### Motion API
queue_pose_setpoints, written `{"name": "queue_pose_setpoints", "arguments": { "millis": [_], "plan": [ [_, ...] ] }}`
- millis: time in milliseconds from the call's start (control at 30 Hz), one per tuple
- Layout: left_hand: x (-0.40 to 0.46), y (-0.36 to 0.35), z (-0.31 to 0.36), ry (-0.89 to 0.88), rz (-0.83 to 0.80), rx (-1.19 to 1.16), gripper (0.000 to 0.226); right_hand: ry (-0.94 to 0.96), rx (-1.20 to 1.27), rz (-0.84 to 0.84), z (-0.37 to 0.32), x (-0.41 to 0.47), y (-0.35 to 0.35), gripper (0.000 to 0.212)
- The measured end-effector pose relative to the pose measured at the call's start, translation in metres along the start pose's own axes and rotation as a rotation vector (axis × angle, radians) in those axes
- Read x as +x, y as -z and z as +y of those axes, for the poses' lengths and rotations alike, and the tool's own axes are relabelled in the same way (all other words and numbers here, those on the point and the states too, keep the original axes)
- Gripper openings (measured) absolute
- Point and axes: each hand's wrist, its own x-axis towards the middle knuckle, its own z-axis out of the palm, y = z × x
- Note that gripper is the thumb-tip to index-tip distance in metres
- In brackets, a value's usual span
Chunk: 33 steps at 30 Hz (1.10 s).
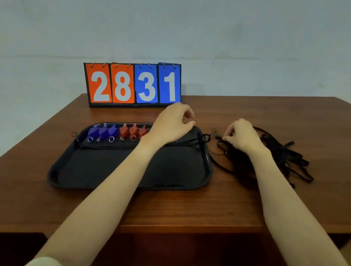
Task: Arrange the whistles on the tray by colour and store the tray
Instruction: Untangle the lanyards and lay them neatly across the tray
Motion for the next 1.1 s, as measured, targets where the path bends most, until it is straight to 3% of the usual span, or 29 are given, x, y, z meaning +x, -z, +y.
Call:
{"name": "queue_pose_setpoints", "arguments": {
  "millis": [100, 167, 267, 400, 533, 667, 967, 1100],
  "plan": [
    [-0.002, -0.006, 0.001, -0.046, -0.017, 0.031, 0.019, 0.019, -0.058, -0.013, -0.001, 0.002, 0.001, 0.015],
    [-0.003, -0.007, 0.001, -0.056, 0.010, 0.020, 0.020, 0.024, -0.050, 0.097, 0.000, 0.000, 0.007, 0.012],
    [-0.005, -0.009, 0.001, -0.063, 0.067, -0.029, 0.018, 0.023, 0.146, 0.251, 0.002, -0.004, 0.018, 0.006],
    [-0.004, -0.010, 0.003, -0.041, 0.114, -0.199, 0.015, 0.024, 0.483, 0.307, -0.001, -0.015, 0.032, 0.010],
    [-0.006, -0.011, 0.013, -0.038, 0.101, -0.377, 0.026, 0.127, 0.662, 0.196, -0.006, -0.025, 0.041, 0.008],
    [-0.007, -0.014, 0.020, -0.032, 0.053, -0.477, 0.037, 0.231, 0.689, 0.072, -0.009, -0.029, 0.042, 0.008],
    [-0.011, -0.017, 0.023, -0.055, 0.014, -0.365, 0.029, 0.326, 0.693, 0.012, -0.014, -0.029, 0.040, 0.009],
    [-0.010, -0.017, 0.024, -0.052, 0.034, -0.300, 0.012, 0.290, 0.666, -0.036, -0.016, -0.028, 0.040, 0.012]
  ]
}}
